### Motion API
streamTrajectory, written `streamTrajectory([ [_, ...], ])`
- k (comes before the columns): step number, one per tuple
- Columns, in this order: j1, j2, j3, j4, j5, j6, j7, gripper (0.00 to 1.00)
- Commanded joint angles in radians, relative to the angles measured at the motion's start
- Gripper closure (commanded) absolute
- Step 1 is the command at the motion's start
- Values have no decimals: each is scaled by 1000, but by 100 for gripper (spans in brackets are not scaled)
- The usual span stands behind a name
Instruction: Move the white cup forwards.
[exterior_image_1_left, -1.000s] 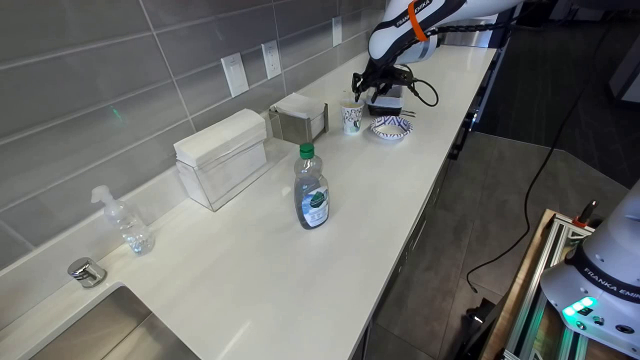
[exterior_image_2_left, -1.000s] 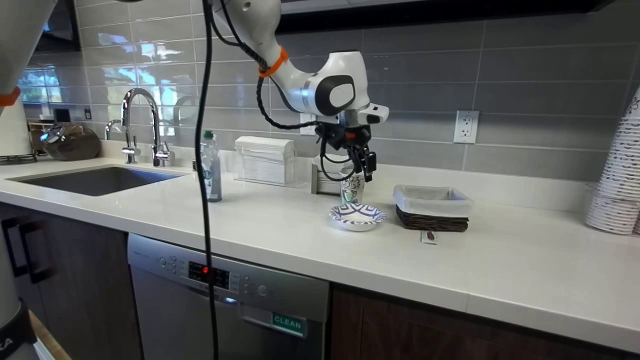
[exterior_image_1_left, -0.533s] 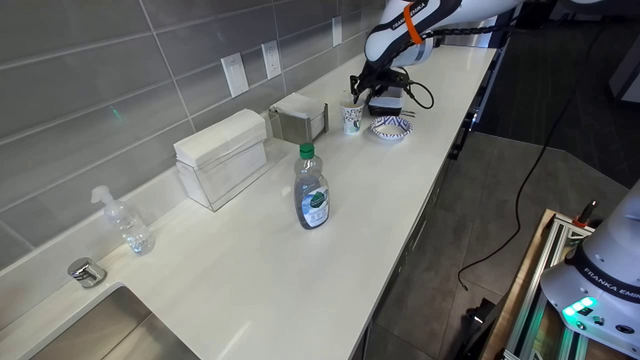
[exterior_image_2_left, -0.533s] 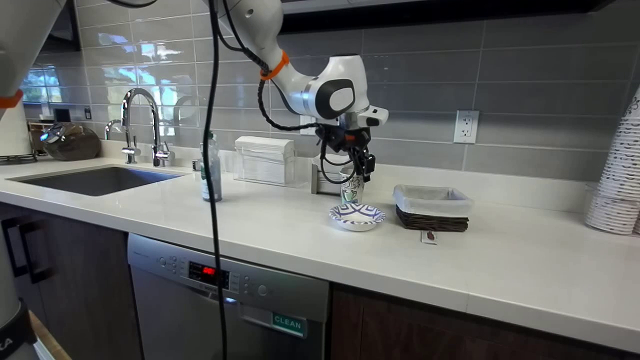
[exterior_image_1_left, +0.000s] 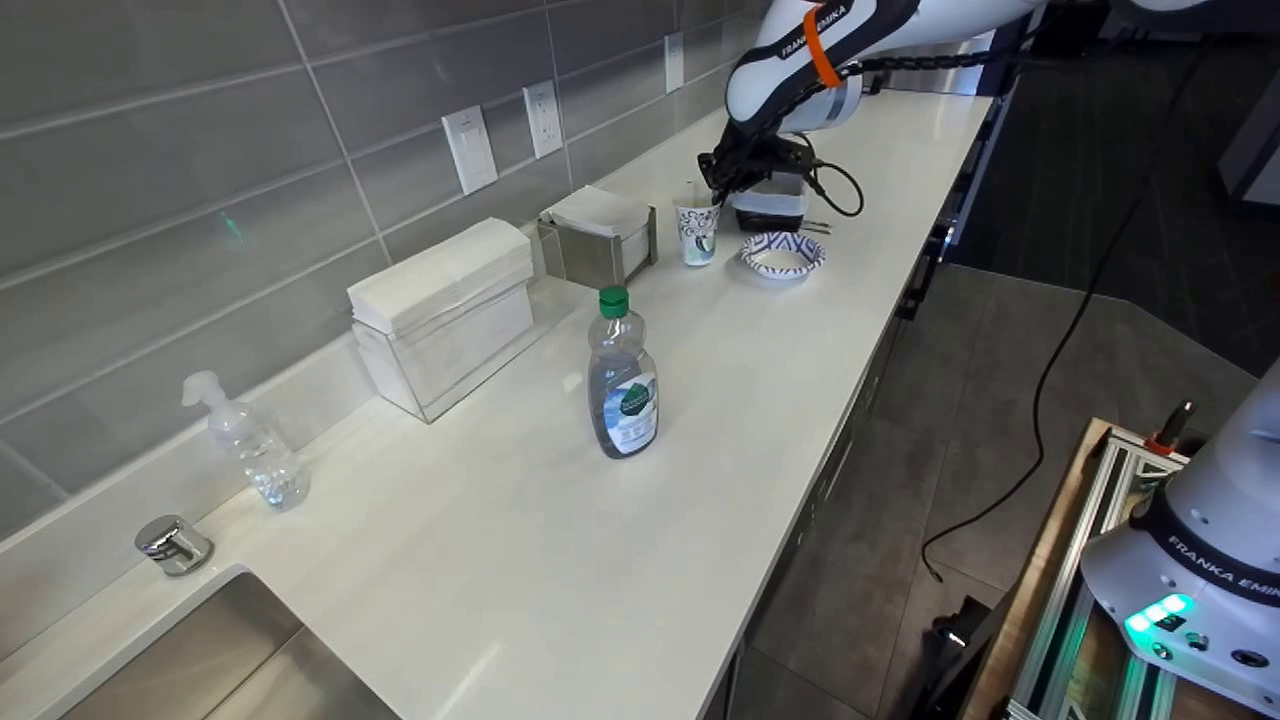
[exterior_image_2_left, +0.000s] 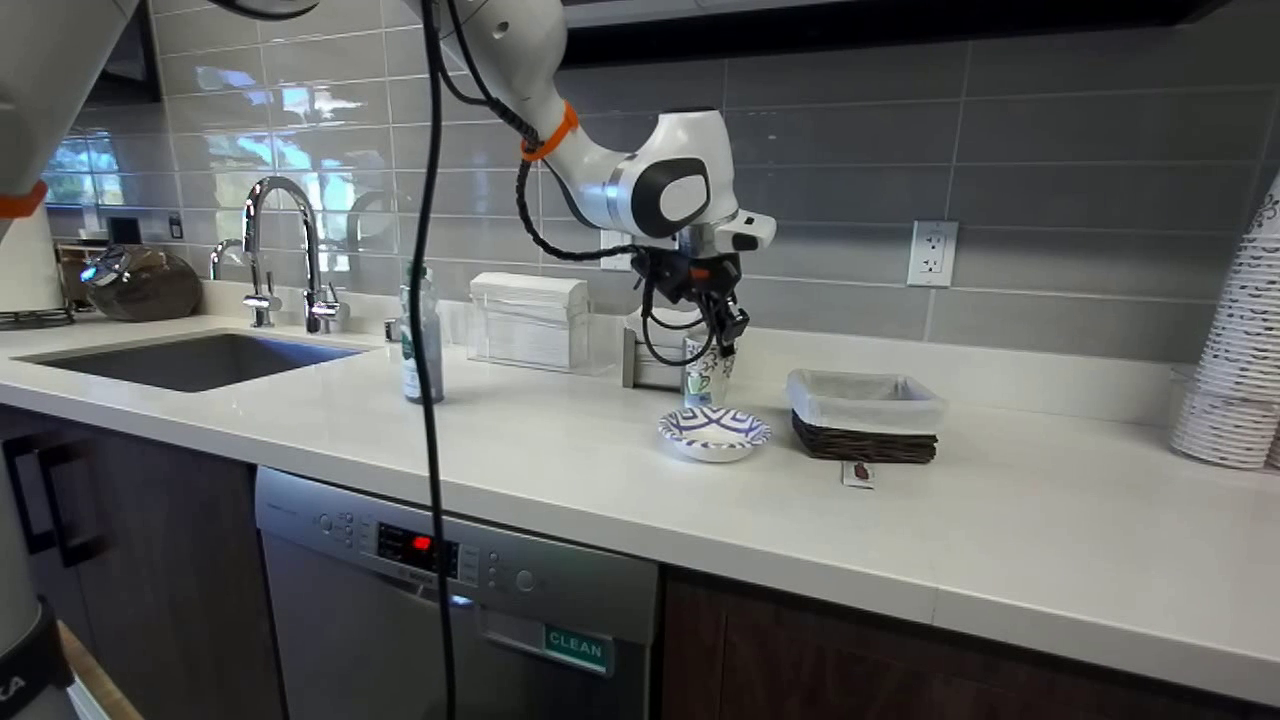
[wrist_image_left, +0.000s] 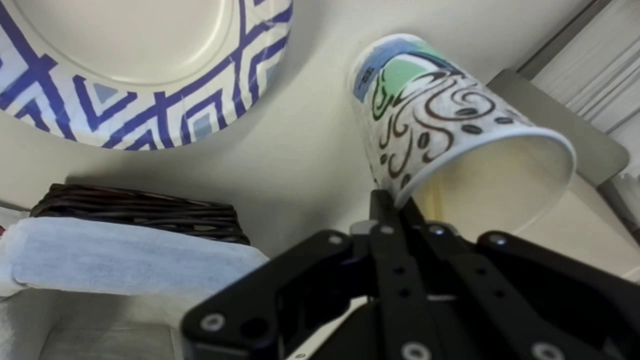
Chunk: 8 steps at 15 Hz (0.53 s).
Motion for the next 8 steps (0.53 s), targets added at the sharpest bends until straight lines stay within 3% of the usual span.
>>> streamTrajectory([
  [1,1,-9,6,0,22,-9,-16,99],
  [8,78,-172,-13,-128,-92,-17,-13,99],
])
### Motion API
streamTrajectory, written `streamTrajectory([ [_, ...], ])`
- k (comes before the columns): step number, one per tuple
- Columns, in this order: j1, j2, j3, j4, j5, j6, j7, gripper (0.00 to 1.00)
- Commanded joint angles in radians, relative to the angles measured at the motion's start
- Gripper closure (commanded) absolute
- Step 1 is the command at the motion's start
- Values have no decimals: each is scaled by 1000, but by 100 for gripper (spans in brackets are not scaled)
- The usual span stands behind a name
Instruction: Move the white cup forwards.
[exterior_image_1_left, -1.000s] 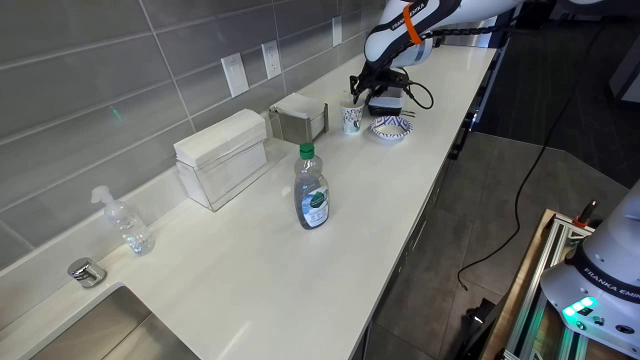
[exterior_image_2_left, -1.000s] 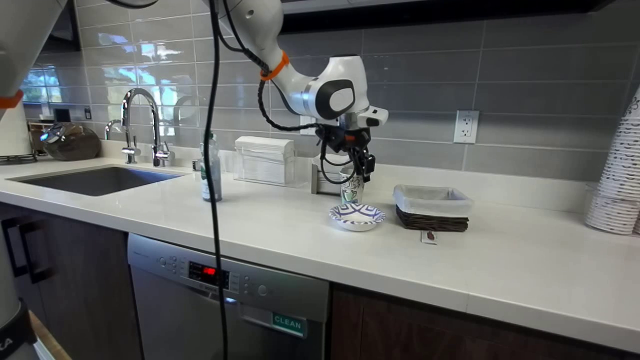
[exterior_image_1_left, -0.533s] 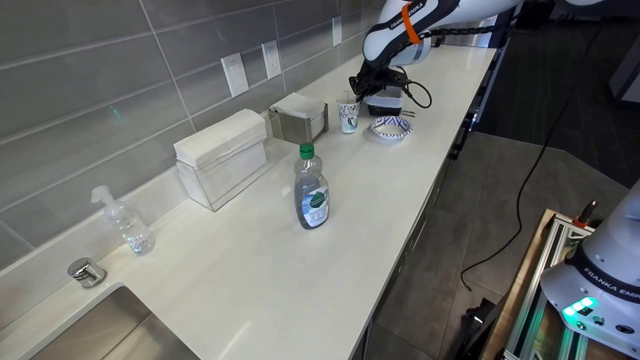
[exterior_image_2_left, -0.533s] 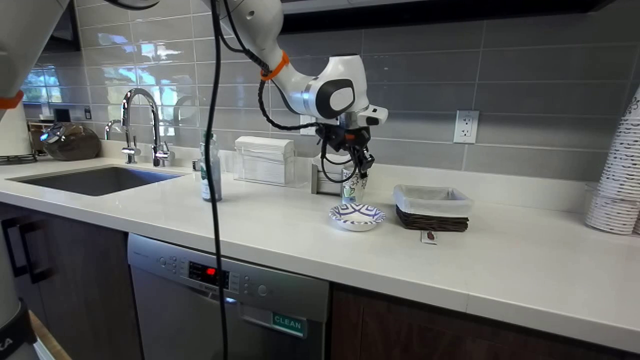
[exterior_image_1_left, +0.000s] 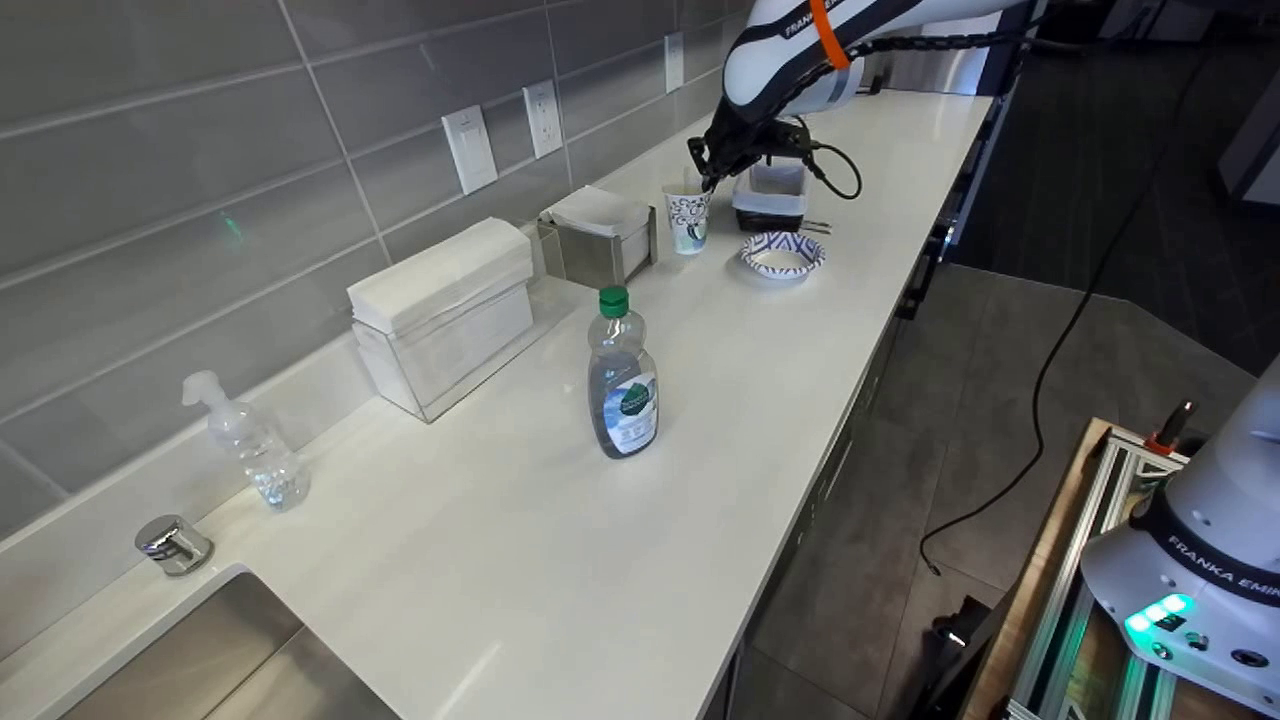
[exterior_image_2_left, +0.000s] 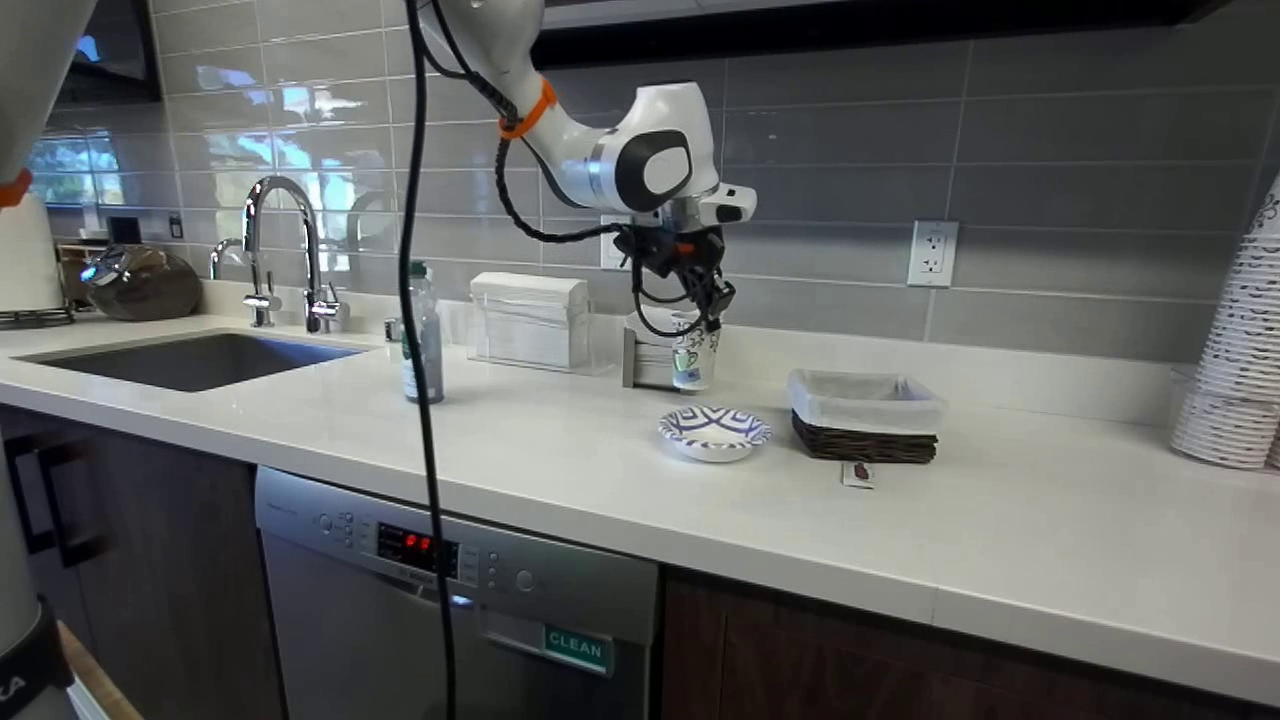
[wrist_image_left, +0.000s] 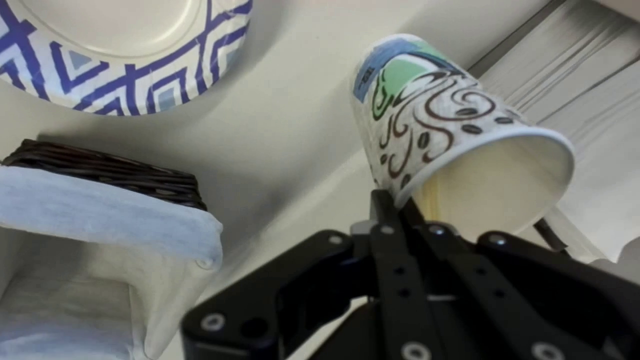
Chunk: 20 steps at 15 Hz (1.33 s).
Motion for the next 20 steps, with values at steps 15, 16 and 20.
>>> streamTrajectory([
  [15,63,-196,69,-168,43,-16,-56,99],
  [16,71,-218,86,-197,56,-7,-68,99],
  [20,102,-329,131,-326,74,-45,-76,99],
])
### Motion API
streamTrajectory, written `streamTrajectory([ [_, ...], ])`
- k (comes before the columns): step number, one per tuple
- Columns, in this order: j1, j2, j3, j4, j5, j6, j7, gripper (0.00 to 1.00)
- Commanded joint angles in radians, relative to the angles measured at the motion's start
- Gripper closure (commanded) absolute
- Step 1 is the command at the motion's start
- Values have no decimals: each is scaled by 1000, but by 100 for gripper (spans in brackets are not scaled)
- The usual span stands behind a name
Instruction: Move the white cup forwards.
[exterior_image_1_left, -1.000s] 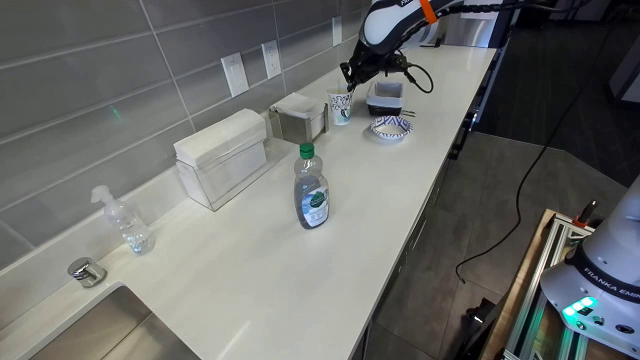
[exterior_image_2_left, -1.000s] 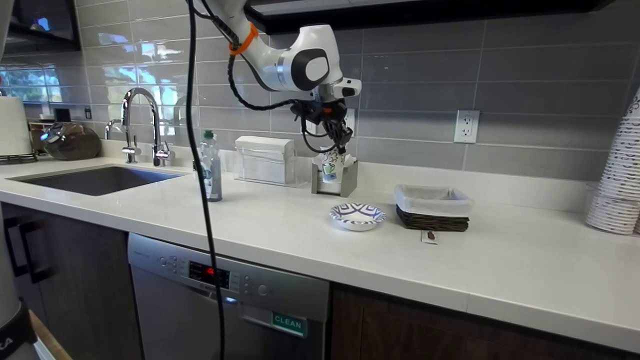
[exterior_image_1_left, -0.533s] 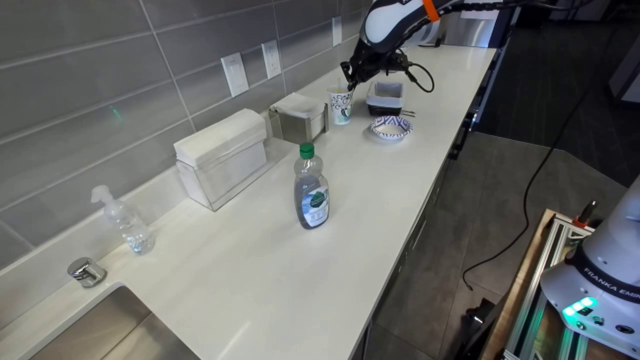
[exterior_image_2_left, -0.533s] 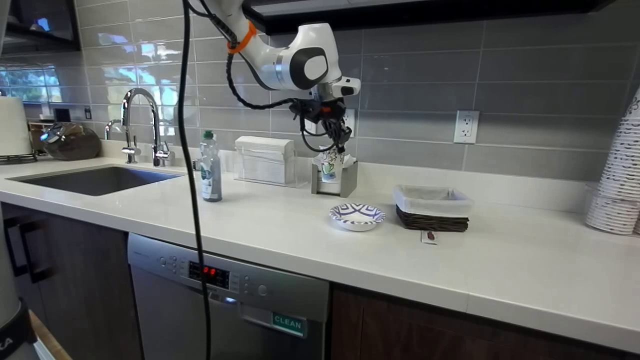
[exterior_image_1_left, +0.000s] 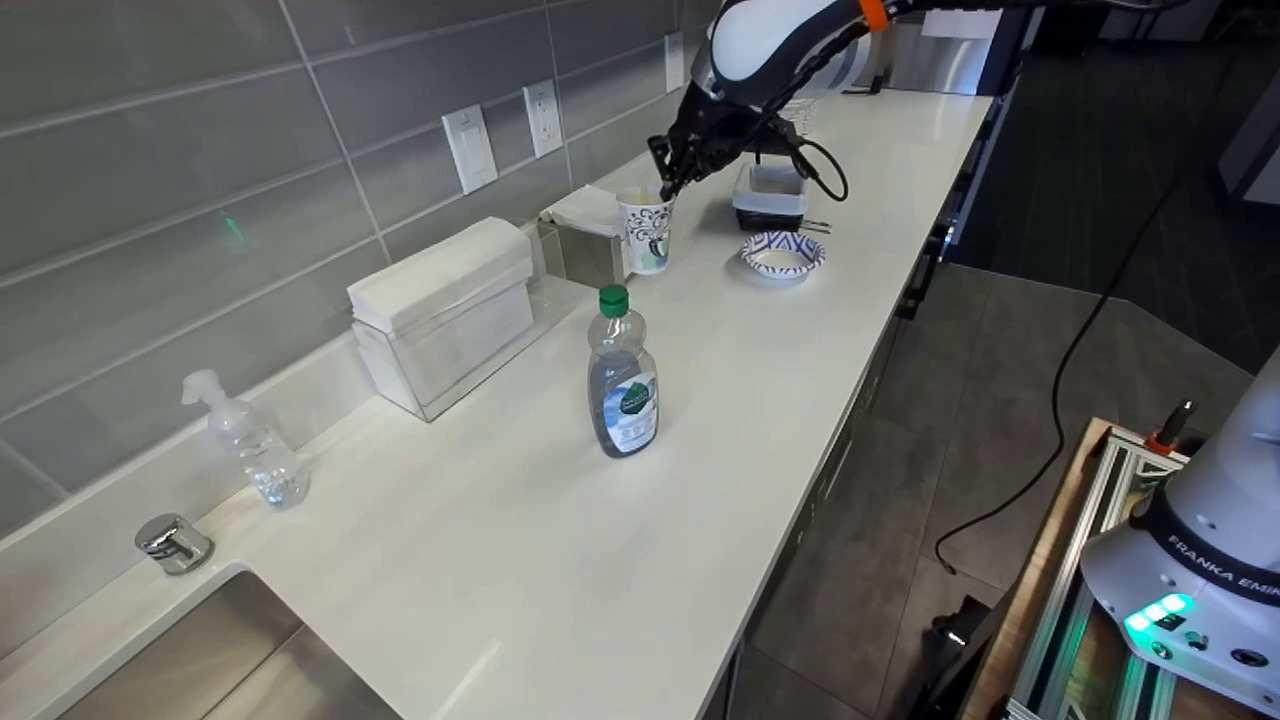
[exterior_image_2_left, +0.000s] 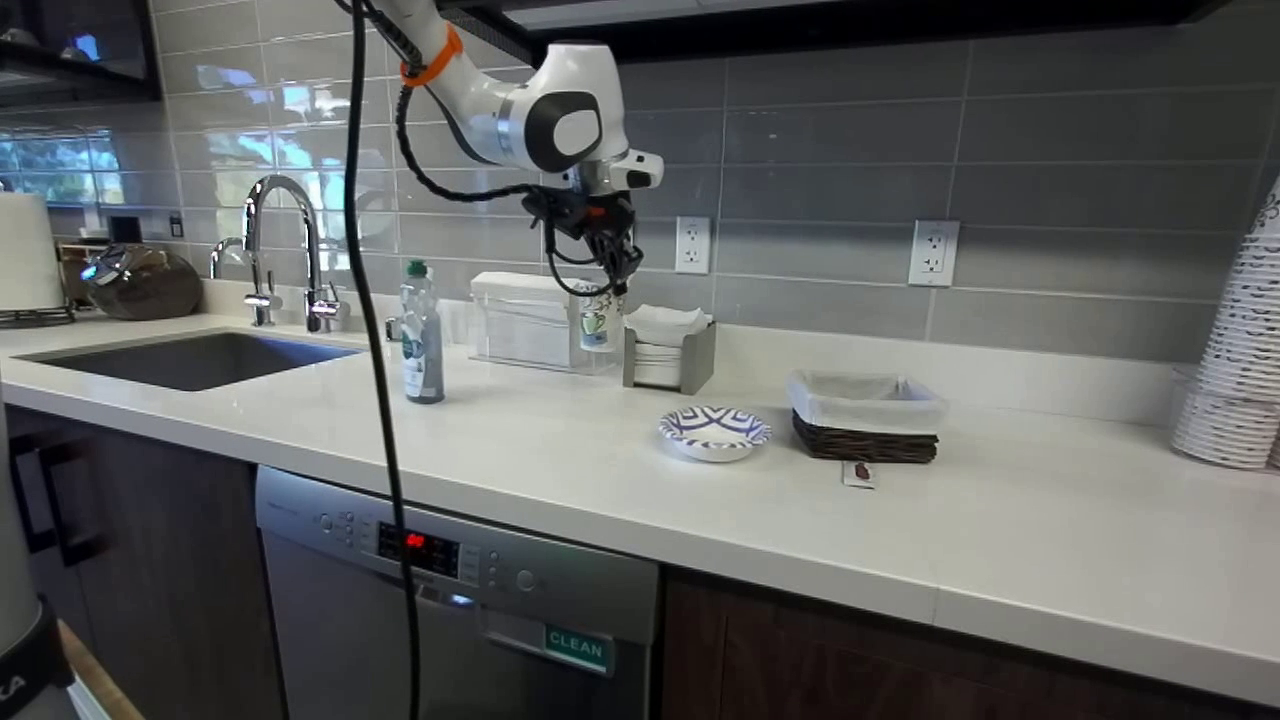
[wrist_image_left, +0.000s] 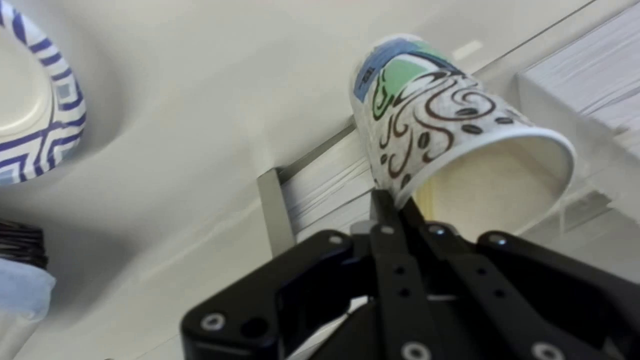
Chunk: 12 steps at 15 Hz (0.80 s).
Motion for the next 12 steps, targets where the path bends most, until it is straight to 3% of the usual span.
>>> streamTrajectory([
  [1,26,-145,17,-167,12,-38,-15,99],
  [7,13,-339,5,-385,-89,-55,92,99],
  [12,-53,-461,43,-543,-219,-30,257,99],
])
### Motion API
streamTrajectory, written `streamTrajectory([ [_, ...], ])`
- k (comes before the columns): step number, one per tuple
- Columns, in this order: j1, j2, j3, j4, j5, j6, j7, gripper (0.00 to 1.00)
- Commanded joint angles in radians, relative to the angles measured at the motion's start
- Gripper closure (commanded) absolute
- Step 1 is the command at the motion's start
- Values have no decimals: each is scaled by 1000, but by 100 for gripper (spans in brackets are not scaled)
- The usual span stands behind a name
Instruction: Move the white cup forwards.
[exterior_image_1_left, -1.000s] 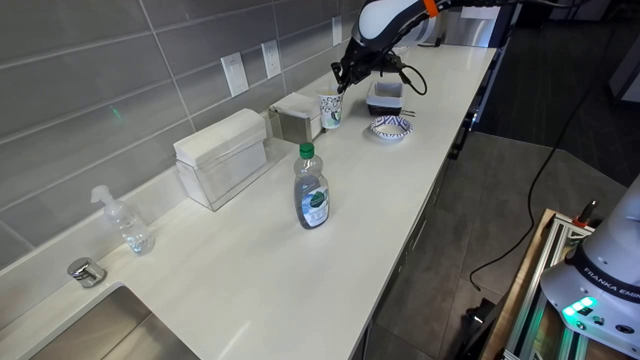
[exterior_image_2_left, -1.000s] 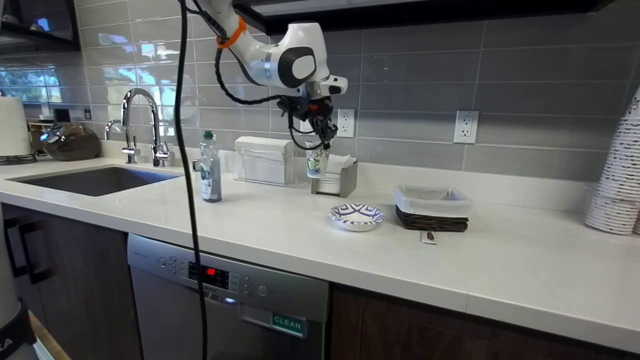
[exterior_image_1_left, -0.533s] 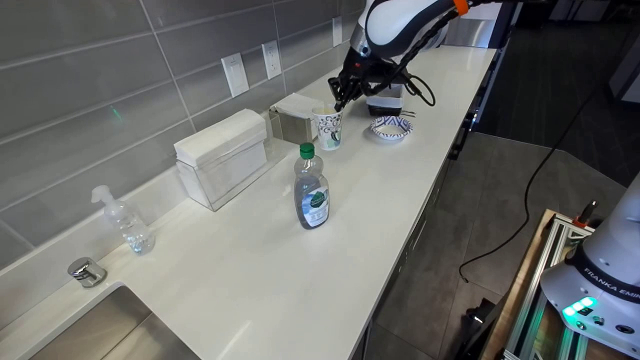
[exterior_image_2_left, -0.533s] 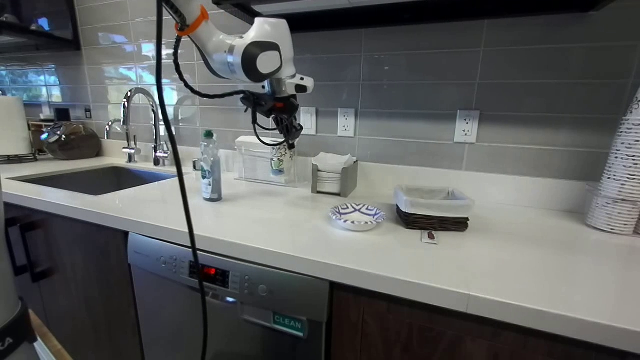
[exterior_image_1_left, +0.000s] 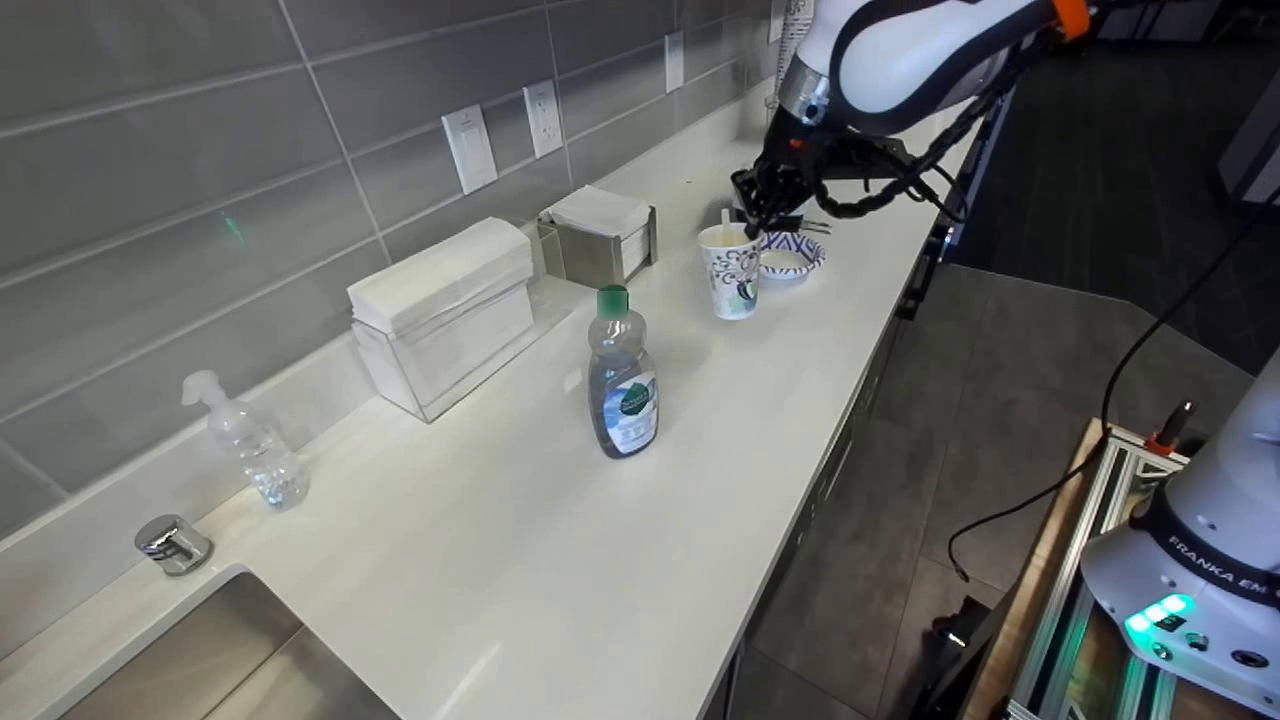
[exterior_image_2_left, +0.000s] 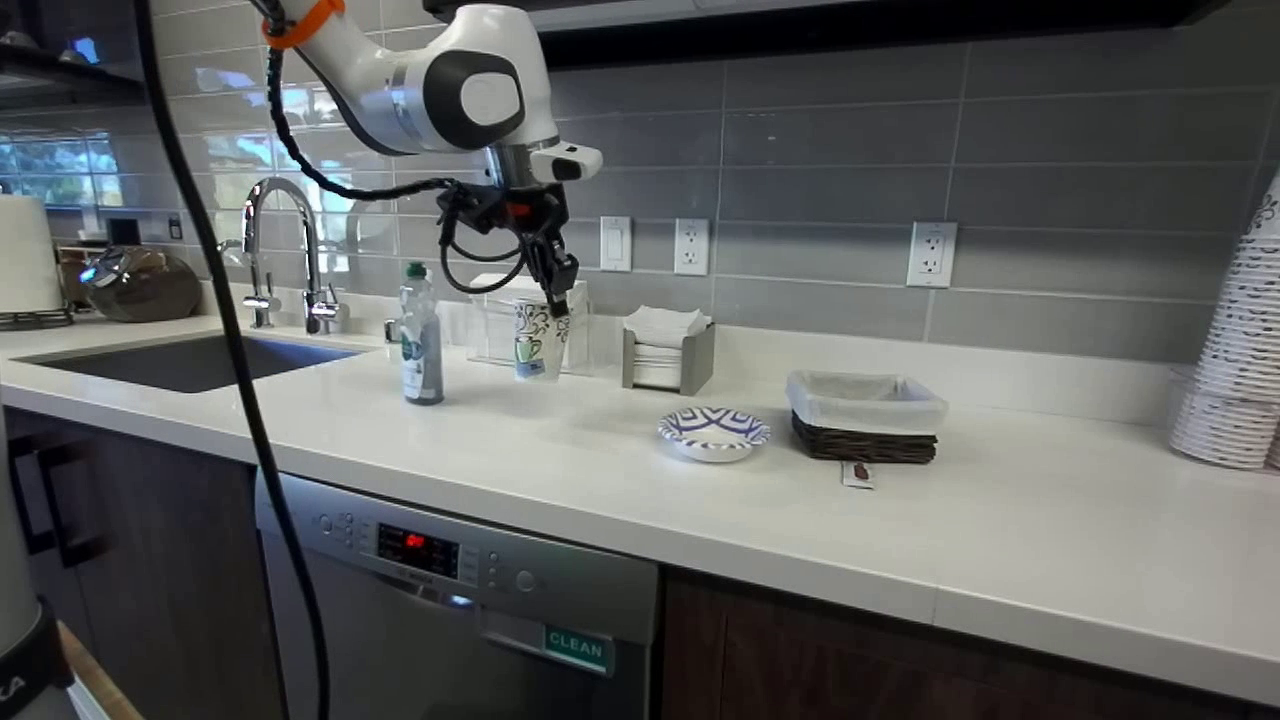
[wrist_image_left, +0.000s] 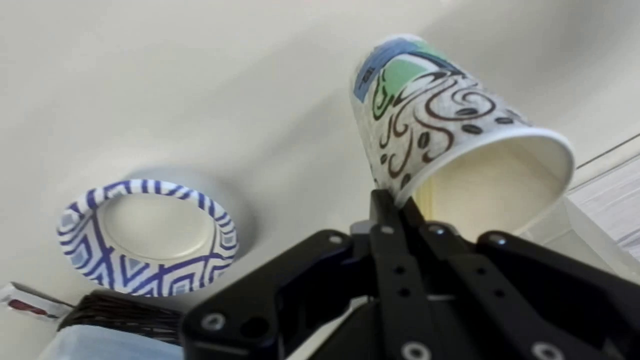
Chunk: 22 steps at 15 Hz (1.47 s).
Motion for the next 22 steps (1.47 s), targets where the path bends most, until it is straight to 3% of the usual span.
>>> streamTrajectory([
  [1,-64,-105,50,-133,-128,24,156,99],
  [7,-161,-132,150,-227,-268,86,459,99],
  [12,-265,-140,243,-284,-505,184,740,99],
  [16,-353,-147,306,-331,-656,335,912,99],
  [19,-406,-138,339,-358,-703,435,1009,99],
  [22,-456,-115,376,-336,-745,454,1089,99],
])
